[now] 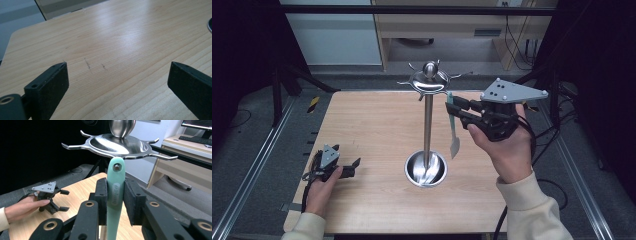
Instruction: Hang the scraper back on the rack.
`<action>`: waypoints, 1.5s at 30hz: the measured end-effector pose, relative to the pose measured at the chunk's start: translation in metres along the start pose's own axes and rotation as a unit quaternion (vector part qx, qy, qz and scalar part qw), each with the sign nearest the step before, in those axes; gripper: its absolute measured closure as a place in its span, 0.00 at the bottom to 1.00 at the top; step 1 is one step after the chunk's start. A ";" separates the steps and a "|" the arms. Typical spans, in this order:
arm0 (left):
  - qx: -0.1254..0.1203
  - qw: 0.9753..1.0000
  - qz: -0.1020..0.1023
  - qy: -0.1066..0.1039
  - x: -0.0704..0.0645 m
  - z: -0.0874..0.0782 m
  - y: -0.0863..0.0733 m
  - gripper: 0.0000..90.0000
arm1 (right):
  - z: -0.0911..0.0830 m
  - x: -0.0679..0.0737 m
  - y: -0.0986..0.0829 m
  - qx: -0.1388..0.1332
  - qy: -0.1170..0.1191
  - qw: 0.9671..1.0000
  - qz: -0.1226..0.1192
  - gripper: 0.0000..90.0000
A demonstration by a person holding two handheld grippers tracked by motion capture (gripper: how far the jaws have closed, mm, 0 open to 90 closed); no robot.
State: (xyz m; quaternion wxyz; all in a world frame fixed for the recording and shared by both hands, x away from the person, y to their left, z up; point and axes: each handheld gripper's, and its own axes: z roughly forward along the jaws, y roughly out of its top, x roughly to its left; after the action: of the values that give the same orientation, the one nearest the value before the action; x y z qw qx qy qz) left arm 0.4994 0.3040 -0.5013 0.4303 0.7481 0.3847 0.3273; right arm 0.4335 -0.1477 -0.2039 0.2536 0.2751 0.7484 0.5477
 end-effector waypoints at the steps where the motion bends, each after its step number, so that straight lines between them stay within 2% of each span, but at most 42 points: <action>1: 0.000 1.000 0.000 0.000 0.000 0.000 0.000 0.04 | 0.000 0.000 0.000 -0.002 0.000 1.000 0.000 0.82; 8: 0.000 1.000 -0.001 0.000 0.000 0.000 0.000 0.04 | 0.003 0.002 -0.003 -0.012 -0.005 1.000 0.006 0.82; 19: 0.000 1.000 -0.002 0.000 0.000 0.000 0.000 0.04 | 0.004 0.002 -0.002 -0.009 -0.005 1.000 0.006 0.81; 32: 0.000 1.000 -0.004 -0.002 0.000 0.000 0.000 0.04 | -0.002 0.004 0.001 -0.001 -0.003 1.000 0.000 0.71; 36: -0.001 1.000 -0.007 -0.002 0.001 0.000 0.000 0.04 | -0.010 0.003 -0.001 -0.004 -0.017 1.000 -0.003 0.65; 39: -0.002 1.000 -0.007 -0.001 0.001 0.000 0.000 0.04 | -0.019 0.000 -0.007 -0.003 -0.041 0.999 -0.005 0.58; 42: -0.003 1.000 -0.008 -0.001 0.001 0.000 0.000 0.04 | -0.023 -0.002 -0.011 0.002 -0.051 0.999 -0.008 0.54; 43: -0.003 1.000 -0.008 -0.002 0.001 0.000 0.000 0.04 | -0.025 -0.004 -0.013 0.003 -0.054 0.999 -0.007 0.51; 44: -0.003 1.000 -0.008 -0.002 0.001 0.000 0.000 0.04 | -0.028 -0.007 -0.017 0.010 -0.065 0.998 -0.004 0.44; 45: -0.003 1.000 -0.008 -0.001 0.001 0.000 0.000 0.04 | -0.028 -0.007 -0.017 0.010 -0.065 0.998 -0.004 0.44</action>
State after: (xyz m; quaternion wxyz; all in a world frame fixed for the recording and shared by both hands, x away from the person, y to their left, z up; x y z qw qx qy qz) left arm 0.4993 0.3047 -0.5013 0.4355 0.7443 0.3891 0.3239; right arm 0.4175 -0.1760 -0.2125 0.3016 0.3096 0.7368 0.5199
